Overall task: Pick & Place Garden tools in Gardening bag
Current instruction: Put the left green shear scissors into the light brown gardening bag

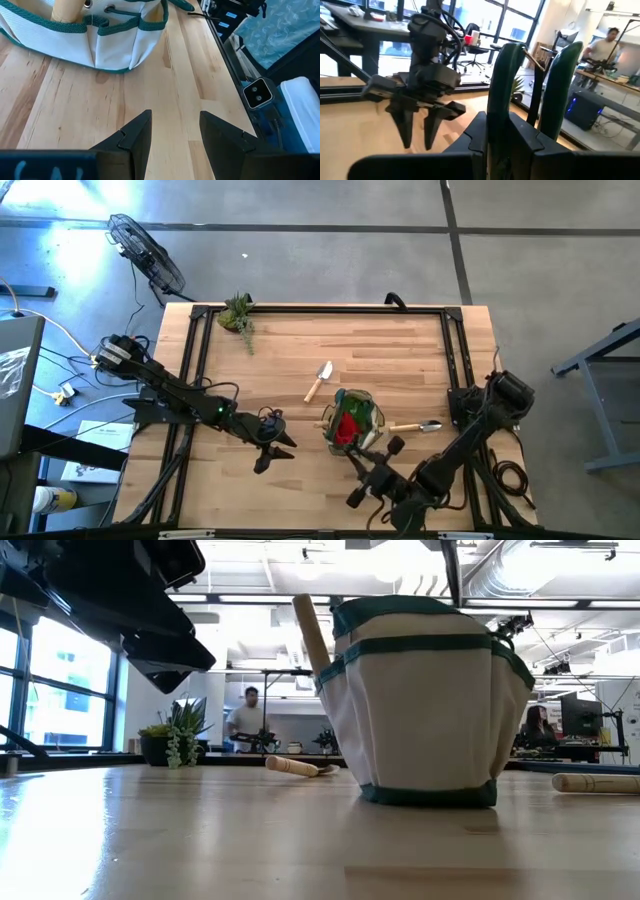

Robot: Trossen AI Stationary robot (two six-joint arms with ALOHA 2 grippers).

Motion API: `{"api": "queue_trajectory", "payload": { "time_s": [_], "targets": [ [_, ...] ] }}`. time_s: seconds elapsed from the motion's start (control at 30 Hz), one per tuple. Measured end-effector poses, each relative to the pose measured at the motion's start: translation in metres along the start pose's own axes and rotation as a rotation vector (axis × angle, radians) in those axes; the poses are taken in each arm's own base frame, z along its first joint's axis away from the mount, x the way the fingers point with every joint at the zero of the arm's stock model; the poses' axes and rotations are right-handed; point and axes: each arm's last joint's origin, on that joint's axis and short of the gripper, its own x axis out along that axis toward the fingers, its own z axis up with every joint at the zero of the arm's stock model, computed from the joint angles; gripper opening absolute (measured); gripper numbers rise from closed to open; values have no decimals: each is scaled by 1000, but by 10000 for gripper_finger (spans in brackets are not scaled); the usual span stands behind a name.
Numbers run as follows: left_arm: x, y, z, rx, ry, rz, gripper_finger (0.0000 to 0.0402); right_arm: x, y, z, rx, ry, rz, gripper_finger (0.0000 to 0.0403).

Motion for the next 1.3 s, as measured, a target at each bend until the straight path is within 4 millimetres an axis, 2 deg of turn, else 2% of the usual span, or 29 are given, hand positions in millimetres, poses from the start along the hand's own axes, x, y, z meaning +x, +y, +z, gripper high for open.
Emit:
{"api": "queue_trajectory", "payload": {
  "time_s": [0.13, 0.43, 0.63, 0.8, 0.97, 1.17, 1.3],
  "targets": [
    [0, 0, 0, 0, -1, 0, 161, -1, 3, 5, 114, 6, 74, 32],
    [0, 0, 0, 0, -3, 2, 161, 15, 5, 5, 308, 64, 205, 32],
    [0, 0, -1, 1, 5, 6, 161, 24, 1, -4, 262, 90, 147, 32],
    [0, 2, -3, 3, 33, 22, 161, 29, -7, -19, 208, 137, 87, 32],
    [0, 3, -5, 4, 48, 30, 161, 28, -9, -22, 200, 131, 57, 32],
    [0, 2, -4, 4, 42, 27, 161, 24, -9, -22, 174, 113, 46, 32],
    [0, 2, -4, 2, 42, 27, 161, 13, -8, -21, 146, 82, 33, 32]
  ]
}}
